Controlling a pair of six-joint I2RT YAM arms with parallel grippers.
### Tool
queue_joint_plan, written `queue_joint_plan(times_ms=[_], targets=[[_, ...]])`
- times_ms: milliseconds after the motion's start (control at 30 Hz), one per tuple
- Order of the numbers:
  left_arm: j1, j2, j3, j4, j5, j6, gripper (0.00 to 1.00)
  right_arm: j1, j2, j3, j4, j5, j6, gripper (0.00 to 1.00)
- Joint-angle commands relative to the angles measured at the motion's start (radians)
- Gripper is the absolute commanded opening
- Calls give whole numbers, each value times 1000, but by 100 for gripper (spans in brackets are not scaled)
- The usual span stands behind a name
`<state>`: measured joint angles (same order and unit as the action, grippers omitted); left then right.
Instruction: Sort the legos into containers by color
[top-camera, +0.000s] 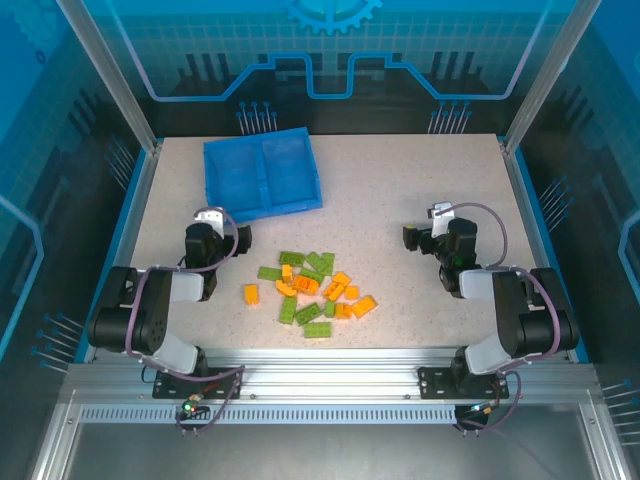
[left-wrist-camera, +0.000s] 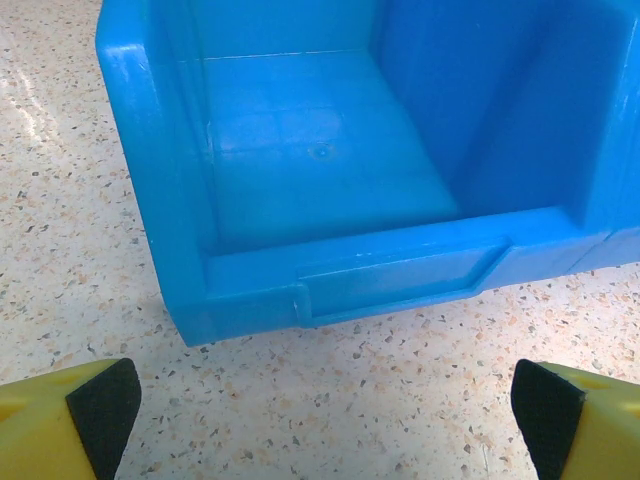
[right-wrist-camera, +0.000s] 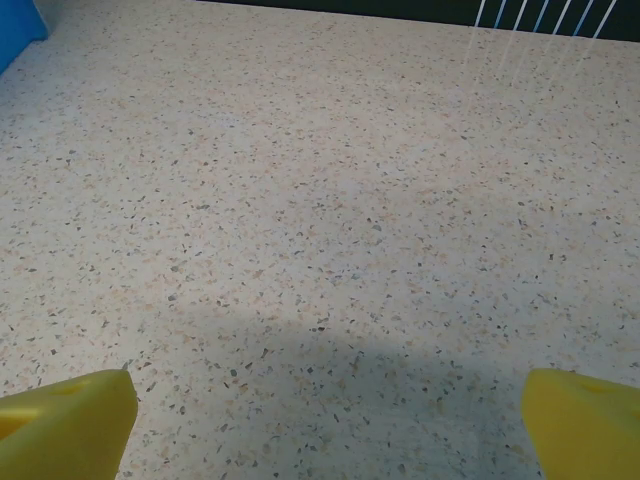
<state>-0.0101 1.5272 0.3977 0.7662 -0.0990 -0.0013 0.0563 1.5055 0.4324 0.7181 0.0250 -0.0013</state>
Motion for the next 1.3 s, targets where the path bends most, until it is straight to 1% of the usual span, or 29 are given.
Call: queue_joint_plan(times_ms=[0, 433, 467, 533, 567, 600, 633, 733, 767, 800, 833, 867, 933, 1000, 1067, 1133, 1200, 1267], targets=[[4, -10, 17, 21, 22, -6, 99, -6, -4, 14, 7, 0, -8, 100], [5, -10, 17, 22, 22, -6, 99, -10, -5, 12, 12, -10, -8, 100], [5, -10, 17, 24, 21, -6, 99, -9, -16, 22, -7, -23, -15, 100], [2, -12, 16, 24, 8, -6, 99, 9, -99, 79, -177, -14, -29, 100], [-3, -20, 18, 14, -7, -7, 99, 20, -140, 104, -246, 18, -27, 100], [-10, -43, 16, -2, -31, -8, 99, 39, -192, 130, -321, 87, 1, 100], [-21, -76, 18, -31, -62, -9, 99, 50, -247, 167, -419, 132, 60, 100], [-45, -211, 42, -199, -157, -36, 99, 59, -339, 347, -831, 131, 261, 100], [-49, -262, 51, -255, -173, -54, 99, 64, -346, 407, -944, 112, 314, 100], [-53, -322, 63, -327, -183, -85, 99, 72, -345, 470, -1054, 60, 338, 100], [-57, -381, 78, -397, -190, -125, 99, 92, -341, 522, -1143, 26, 350, 100], [-60, -426, 95, -461, -188, -160, 99, 115, -337, 555, -1203, 17, 359, 100], [-71, -513, 167, -658, -190, -254, 99, 184, -323, 610, -1328, 15, 378, 100], [-89, -564, 240, -827, -147, -335, 99, 260, -300, 651, -1418, 16, 384, 100], [-124, -590, 308, -962, -54, -367, 99, 339, -268, 672, -1468, 24, 399, 100], [-174, -596, 372, -1092, 17, -384, 99, 403, -225, 683, -1496, 16, 454, 100], [-245, -594, 426, -1217, 45, -380, 99, 483, -169, 682, -1478, 4, 495, 100], [-307, -597, 457, -1303, 43, -351, 99, 559, -104, 688, -1449, 38, 536, 100]])
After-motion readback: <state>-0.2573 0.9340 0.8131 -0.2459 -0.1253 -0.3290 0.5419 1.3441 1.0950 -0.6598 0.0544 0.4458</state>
